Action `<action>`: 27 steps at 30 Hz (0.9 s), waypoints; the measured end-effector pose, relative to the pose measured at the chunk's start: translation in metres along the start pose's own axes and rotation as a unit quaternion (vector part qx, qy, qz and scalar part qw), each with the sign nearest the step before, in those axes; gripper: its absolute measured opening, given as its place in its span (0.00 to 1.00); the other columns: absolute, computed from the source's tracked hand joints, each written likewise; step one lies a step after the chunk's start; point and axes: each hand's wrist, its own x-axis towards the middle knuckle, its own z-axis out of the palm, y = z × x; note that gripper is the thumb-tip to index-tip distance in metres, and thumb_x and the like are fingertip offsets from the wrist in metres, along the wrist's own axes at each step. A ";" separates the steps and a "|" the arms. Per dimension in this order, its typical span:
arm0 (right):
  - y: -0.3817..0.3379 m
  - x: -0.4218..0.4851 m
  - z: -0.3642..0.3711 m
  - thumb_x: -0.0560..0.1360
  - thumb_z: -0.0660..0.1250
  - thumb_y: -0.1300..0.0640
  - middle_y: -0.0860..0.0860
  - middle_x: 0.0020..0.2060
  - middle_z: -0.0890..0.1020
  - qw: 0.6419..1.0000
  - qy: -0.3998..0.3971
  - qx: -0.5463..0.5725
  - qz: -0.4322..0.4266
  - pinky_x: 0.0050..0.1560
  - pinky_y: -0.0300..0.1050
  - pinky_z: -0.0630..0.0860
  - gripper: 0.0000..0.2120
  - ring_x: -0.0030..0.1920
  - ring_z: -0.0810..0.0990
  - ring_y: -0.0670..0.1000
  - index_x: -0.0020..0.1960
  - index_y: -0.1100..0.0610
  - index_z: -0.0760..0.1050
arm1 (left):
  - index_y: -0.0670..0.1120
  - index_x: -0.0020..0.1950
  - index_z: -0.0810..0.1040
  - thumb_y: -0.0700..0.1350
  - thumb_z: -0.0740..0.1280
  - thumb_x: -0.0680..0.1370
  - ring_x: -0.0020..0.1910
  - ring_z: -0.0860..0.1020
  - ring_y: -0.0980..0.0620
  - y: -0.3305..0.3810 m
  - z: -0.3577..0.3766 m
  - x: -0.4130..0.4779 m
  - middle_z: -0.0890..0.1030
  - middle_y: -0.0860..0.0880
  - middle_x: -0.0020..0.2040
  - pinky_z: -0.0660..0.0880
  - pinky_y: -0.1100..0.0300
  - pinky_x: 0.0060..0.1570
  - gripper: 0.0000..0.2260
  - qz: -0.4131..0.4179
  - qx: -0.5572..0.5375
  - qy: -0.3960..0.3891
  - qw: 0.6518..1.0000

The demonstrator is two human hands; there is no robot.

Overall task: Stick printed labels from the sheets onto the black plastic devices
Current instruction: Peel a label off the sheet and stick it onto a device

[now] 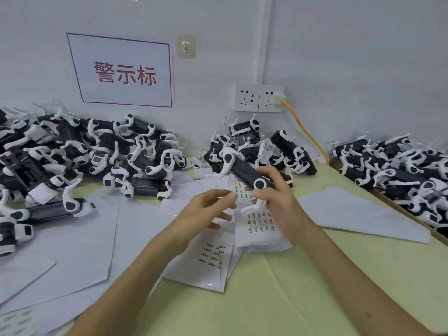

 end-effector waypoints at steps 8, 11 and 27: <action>0.000 -0.008 0.009 0.63 0.78 0.53 0.54 0.49 0.82 0.994 -0.053 -0.082 -0.042 0.52 0.53 0.74 0.25 0.47 0.79 0.52 0.59 0.51 0.76 | 0.54 0.55 0.86 0.67 0.66 0.74 0.56 0.83 0.51 0.000 0.007 0.002 0.84 0.48 0.61 0.74 0.54 0.58 0.21 -0.037 -0.219 -0.020 0.975; -0.001 -0.008 0.015 0.68 0.78 0.50 0.49 0.56 0.84 0.987 -0.045 -0.141 -0.059 0.66 0.61 0.75 0.25 0.59 0.81 0.52 0.63 0.50 0.78 | 0.47 0.60 0.83 0.61 0.68 0.77 0.54 0.82 0.51 -0.002 0.006 0.003 0.85 0.47 0.58 0.74 0.54 0.58 0.20 -0.032 -0.227 -0.002 0.973; 0.005 0.005 -0.030 0.76 0.70 0.40 0.48 0.68 0.77 0.858 0.154 -0.466 0.149 0.68 0.53 0.60 0.35 0.68 0.74 0.54 0.77 0.48 0.60 | 0.45 0.42 0.87 0.54 0.72 0.72 0.51 0.71 0.42 0.002 -0.003 0.000 0.80 0.45 0.41 0.67 0.56 0.45 0.12 -0.062 -0.350 0.004 0.935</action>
